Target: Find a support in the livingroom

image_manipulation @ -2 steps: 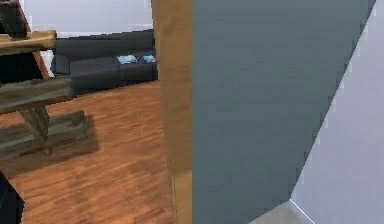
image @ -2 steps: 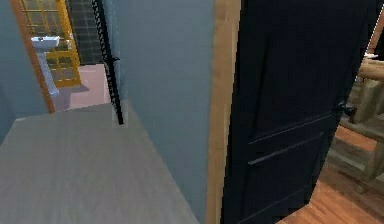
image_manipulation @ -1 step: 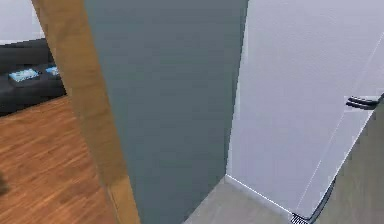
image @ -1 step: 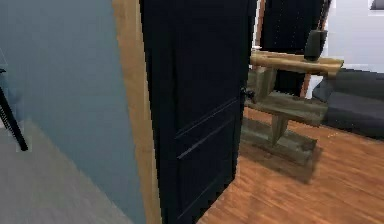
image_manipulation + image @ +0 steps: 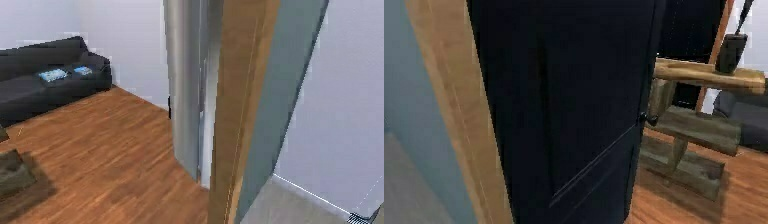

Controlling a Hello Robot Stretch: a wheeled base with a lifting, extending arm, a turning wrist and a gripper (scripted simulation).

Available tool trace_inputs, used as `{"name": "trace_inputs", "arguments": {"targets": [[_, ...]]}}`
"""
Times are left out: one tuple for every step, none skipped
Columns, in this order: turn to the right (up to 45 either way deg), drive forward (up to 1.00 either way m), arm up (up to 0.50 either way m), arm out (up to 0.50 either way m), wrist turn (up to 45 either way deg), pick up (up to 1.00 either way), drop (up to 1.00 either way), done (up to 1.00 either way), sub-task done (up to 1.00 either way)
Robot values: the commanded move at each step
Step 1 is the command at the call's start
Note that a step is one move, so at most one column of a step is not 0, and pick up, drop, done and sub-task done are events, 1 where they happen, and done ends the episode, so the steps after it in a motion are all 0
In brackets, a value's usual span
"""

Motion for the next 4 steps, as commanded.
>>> {"name": "trace_inputs", "arguments": {"targets": [[36.0,0.00,0.00,0.00,0.0,0.00,0.00,0.00,0.00],[0.0,0.30,0.00,0.00,0.0,0.00,0.00,0.00,0.00],[36.0,0.00,0.00,0.00,0.0,0.00,0.00,0.00,0.00],[0.0,0.55,0.00,0.00,0.0,0.00,0.00,0.00,0.00]]}}
